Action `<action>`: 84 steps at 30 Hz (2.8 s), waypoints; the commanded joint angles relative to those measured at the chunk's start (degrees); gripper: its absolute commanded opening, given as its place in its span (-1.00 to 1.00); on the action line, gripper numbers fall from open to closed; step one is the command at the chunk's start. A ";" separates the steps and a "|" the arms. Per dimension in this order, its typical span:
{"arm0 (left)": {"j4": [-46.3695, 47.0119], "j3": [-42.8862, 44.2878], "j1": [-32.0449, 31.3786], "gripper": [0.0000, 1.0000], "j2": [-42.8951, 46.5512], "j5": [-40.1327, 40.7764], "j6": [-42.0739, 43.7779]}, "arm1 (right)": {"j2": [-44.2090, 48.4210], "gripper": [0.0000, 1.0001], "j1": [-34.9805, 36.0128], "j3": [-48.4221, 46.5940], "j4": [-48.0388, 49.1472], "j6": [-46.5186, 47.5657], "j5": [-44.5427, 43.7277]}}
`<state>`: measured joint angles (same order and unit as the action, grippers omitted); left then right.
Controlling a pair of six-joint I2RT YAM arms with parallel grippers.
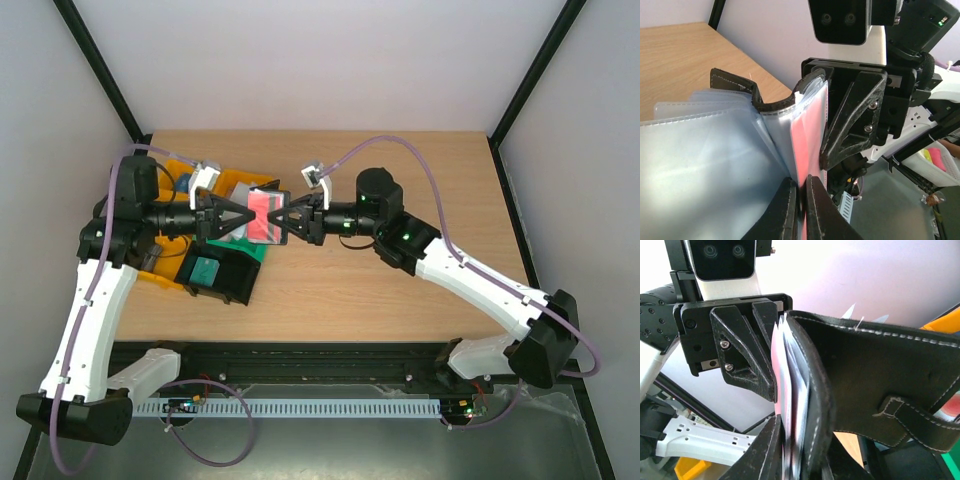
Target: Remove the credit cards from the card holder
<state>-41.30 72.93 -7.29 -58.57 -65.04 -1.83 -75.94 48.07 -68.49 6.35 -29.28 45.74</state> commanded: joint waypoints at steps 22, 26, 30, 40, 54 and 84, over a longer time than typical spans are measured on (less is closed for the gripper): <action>-0.81 4.47 4.49 -0.50 -1.33 -13.07 1.26 | 3.25 -0.97 0.53 3.13 4.44 4.74 8.66; 8.79 0.05 5.02 -0.45 -2.10 -13.84 -9.90 | 2.82 -0.97 0.49 3.51 3.72 5.88 8.84; 8.34 -0.87 3.97 -0.22 -2.29 -12.91 -9.47 | 1.10 -0.97 0.52 1.00 2.79 5.12 9.09; 4.14 -0.23 1.59 -0.47 -3.12 -6.13 -4.56 | 0.80 -0.97 0.46 0.65 4.45 3.93 8.88; 2.21 -1.56 0.02 -0.55 -1.17 -0.23 -1.35 | 1.71 -0.97 0.49 0.06 4.84 3.70 7.75; -3.44 0.68 -2.84 -0.54 -2.34 -1.04 5.73 | 1.06 -0.97 0.48 -2.92 0.22 6.94 10.56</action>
<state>-42.81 73.36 -8.82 -59.92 -66.04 2.26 -74.83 48.34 -66.19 5.02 -24.38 52.75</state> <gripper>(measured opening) 0.241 0.037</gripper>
